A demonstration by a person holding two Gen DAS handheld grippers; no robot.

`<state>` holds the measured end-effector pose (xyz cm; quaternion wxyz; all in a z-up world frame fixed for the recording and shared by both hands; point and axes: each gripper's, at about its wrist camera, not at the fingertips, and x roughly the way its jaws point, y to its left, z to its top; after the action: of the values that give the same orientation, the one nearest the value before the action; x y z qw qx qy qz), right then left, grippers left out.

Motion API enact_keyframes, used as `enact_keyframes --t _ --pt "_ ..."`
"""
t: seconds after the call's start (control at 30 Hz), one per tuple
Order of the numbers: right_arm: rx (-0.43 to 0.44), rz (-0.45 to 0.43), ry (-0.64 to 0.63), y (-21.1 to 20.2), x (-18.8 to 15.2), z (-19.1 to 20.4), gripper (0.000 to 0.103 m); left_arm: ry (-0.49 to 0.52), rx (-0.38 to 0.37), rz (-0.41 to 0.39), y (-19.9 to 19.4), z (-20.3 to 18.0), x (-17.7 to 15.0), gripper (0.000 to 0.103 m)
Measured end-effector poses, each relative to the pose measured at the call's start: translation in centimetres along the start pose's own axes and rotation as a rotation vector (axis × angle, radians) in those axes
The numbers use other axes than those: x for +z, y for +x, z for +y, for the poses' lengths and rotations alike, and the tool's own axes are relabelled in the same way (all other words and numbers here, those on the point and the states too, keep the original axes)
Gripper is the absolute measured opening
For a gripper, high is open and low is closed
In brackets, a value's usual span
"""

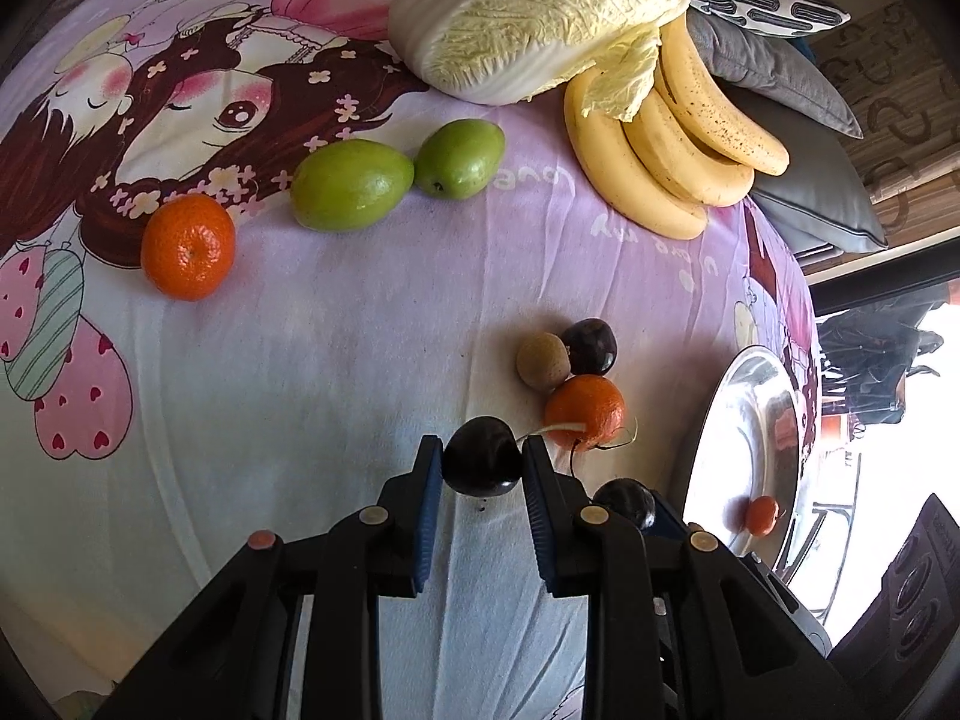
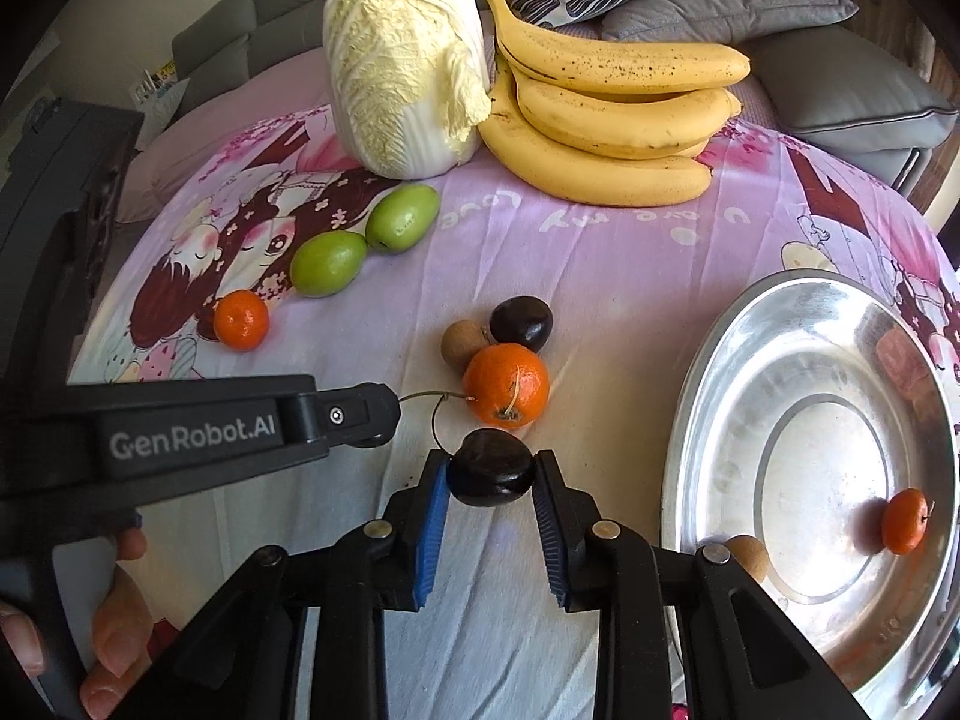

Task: Organize fruits
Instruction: 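Close the left tool on one dark cherry while the right tool grasps the other cherry, then carry the cherry in the left tool while the right tool carries its cherry over the bowl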

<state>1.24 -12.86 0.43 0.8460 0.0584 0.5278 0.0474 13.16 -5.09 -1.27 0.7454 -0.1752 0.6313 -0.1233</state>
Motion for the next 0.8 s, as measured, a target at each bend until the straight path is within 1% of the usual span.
enact_keyframes --t 0.3,0.57,0.7,0.8 --pt "0.024 -0.043 0.013 -1.6 0.0 -0.3 0.030 -0.001 -0.003 -0.043 -1.3 0.0 -0.2 0.028" --pt "0.019 -0.036 0.031 -1.4 -0.1 -1.1 0.030 0.016 0.005 -0.048 -1.5 -0.5 -0.4 0.028" --pt "0.006 -0.046 0.048 -1.8 0.0 -1.8 0.030 0.036 0.020 -0.052 -1.5 -1.2 -0.5 0.028" --pt "-0.022 -0.046 0.066 -1.8 0.0 -2.6 0.030 0.052 0.032 -0.055 -1.5 -1.7 -0.5 0.028"
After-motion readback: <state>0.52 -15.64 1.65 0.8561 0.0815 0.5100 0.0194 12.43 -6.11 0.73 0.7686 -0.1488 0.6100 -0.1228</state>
